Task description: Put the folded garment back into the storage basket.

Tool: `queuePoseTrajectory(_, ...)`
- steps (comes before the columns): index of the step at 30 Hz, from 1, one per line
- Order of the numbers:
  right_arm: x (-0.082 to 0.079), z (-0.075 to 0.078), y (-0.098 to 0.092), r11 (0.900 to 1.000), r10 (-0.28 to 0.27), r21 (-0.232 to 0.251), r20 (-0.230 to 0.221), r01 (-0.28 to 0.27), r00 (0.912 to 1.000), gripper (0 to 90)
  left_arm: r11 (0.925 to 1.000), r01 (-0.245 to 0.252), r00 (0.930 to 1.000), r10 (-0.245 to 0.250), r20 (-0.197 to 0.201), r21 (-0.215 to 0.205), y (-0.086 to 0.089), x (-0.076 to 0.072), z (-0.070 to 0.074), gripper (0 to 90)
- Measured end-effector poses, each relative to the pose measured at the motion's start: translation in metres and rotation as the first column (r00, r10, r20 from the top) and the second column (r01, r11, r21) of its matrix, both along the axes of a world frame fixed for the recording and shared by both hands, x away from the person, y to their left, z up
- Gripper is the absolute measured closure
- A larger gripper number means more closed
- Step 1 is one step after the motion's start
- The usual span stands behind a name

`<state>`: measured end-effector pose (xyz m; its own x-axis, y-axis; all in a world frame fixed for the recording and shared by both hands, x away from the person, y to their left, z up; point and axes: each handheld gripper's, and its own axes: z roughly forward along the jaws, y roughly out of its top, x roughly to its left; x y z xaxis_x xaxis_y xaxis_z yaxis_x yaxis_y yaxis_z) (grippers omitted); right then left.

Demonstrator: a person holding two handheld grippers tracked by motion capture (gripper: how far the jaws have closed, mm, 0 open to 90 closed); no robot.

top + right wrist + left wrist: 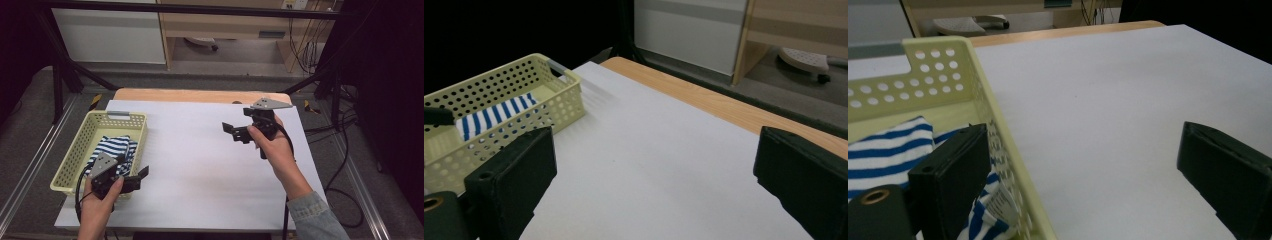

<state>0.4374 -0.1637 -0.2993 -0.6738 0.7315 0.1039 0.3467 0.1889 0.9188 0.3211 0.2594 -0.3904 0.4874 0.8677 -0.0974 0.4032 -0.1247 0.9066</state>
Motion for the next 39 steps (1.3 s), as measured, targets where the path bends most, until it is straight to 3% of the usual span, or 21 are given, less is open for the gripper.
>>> queuePoseTrajectory(12, -0.008, -0.001, -0.045, 0.999, -0.049, -0.005, 0.016, 0.05, 0.9987, 2.9, 0.9995, -0.006, 0.9994, 0.005, -0.033, -0.03, 0.01, -0.002, -0.015, 6.7)
queuePoseTrajectory(20, -0.02, -0.001, -0.072, 0.996, -0.091, 0.007, 0.032, 0.091, 0.9953, 2.5, 0.9992, -0.019, 0.9995, 0.019, -0.026, -0.034, 0.012, -0.002, -0.016, 7.0)
queuePoseTrajectory(33, -0.048, -0.025, -0.107, 0.989, -0.149, -0.005, 0.06, 0.15, 0.987, 3.2, 0.9995, -0.016, 0.9997, 0.016, -0.019, -0.026, 0.007, -0.003, -0.017, 6.9)
queuePoseTrajectory(39, -0.055, -0.034, -0.119, 0.986, -0.166, 0.004, 0.045, 0.166, 0.985, 3.2, 0.9995, -0.007, 0.9996, 0.006, -0.028, -0.029, 0.005, -0.004, -0.017, 6.8)
